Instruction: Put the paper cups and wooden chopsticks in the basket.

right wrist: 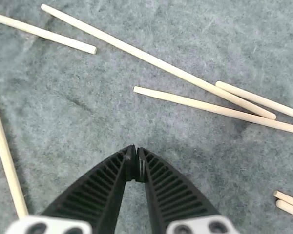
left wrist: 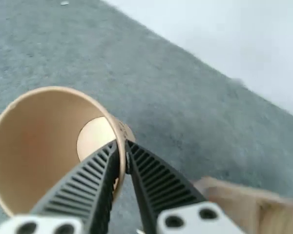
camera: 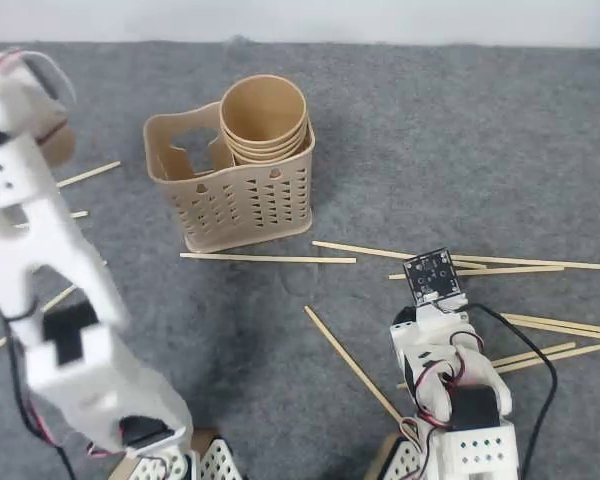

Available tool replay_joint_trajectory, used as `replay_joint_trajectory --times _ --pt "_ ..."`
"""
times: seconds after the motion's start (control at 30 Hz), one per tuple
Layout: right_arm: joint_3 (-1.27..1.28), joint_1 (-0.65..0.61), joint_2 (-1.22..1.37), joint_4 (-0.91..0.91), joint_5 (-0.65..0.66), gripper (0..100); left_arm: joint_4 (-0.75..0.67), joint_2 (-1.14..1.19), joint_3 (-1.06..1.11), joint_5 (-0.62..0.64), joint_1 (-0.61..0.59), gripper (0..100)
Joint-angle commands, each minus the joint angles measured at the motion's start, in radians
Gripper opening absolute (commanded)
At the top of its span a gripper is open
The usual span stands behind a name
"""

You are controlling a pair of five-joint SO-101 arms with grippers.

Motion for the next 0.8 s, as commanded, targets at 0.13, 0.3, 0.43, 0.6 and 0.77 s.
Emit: replay_joint_trajectory --times 0.13,0.3,0.43,0.6,0.77 --pt "0.014 -0.004 -0.016 0.005 0.011 0.8 0.015 -0.407 0.125 -0.011 0.241 1" --pt "0.015 -0.004 -0.016 0.005 0.011 0.8 0.012 -0.539 0.071 0.0 0.434 1" --pt "0.015 -0.004 -0.016 0.007 0.011 0.8 0.012 -0.577 0.074 -0.043 0.559 1" --pt "0.015 -0.004 -0.016 0.016 0.014 0.8 -0.038 -0.574 0.082 -0.054 0.638 1" --pt "0.015 -0.004 -0.016 0.018 0.015 0.8 -0.167 -0.574 0.217 -0.058 0.692 1"
